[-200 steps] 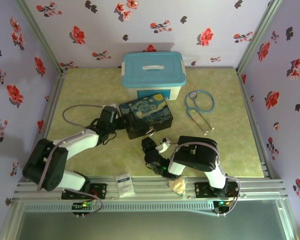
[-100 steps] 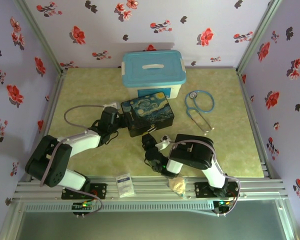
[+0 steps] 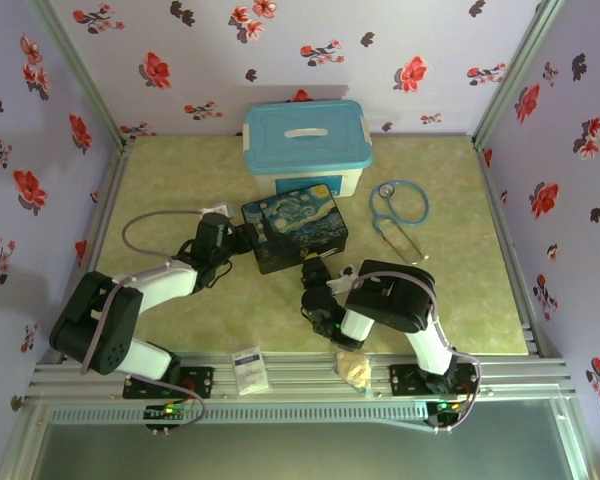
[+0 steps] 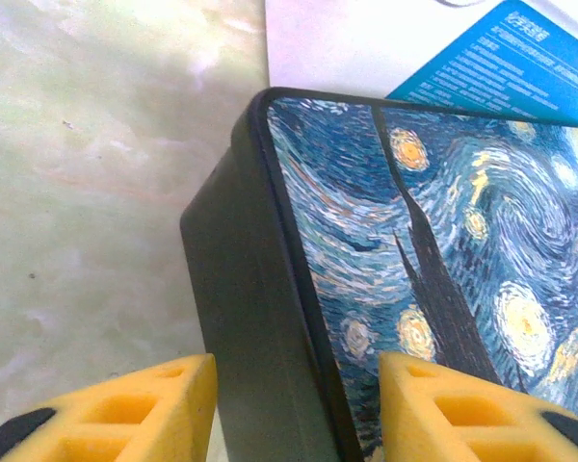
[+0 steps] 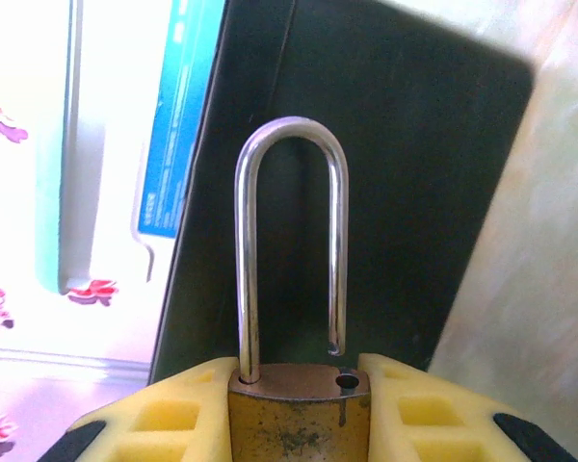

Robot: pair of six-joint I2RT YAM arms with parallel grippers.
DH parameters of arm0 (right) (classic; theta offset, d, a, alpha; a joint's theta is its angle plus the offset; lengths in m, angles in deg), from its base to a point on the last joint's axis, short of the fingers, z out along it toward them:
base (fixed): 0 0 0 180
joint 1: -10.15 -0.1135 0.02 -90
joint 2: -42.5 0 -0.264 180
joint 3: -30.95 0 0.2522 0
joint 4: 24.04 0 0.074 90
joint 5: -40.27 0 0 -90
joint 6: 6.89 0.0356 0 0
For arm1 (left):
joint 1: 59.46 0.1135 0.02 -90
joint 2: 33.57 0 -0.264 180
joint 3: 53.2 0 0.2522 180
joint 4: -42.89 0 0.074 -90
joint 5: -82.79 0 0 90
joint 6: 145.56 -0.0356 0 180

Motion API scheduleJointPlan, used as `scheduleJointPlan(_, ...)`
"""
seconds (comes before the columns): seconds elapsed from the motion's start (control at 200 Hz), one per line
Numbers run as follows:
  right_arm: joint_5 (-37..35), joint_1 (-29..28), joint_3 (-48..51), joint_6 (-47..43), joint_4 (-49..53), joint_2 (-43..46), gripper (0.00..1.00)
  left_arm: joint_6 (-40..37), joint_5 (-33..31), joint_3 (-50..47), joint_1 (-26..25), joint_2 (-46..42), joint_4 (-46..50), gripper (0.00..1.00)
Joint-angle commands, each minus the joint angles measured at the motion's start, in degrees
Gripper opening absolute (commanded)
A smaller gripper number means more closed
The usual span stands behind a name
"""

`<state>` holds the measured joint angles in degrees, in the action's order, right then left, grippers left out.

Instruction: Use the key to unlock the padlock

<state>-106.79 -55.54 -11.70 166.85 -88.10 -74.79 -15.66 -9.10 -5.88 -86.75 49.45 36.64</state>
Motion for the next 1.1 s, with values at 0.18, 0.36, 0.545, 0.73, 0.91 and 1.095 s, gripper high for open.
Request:
scheduleJointPlan(0.18,6.5,2.7,5.4,-3.7,-1.4,3.7,0.15,-4.1,-4.4,-2.7,2.4,3.0,15.0,0.47)
scheduleJointPlan(0.36,20.8,5.5,13.6,-1.7,7.5,11.9,0.14,-5.7,-3.1,0.6,2.4,0.3,18.3,0.50)
scheduleJointPlan(0.545,37.1,9.1,12.9,-9.1,27.4,25.2,0.15,-9.4,-2.9,5.5,2.3,-4.7,24.9,0.57)
scheduleJointPlan(0.73,46.3,11.0,8.8,-15.8,53.0,39.3,0.16,-11.6,-3.4,10.7,2.4,-8.9,30.6,0.65)
scheduleJointPlan(0.91,65.0,16.9,3.9,-24.1,68.2,43.2,0.20,-10.5,-5.8,11.8,-0.2,-18.1,36.6,0.68)
scheduleJointPlan(1.095,69.2,18.9,-2.7,-33.8,87.8,45.0,0.19,-8.3,-6.3,10.6,-6.3,-25.9,40.9,0.66)
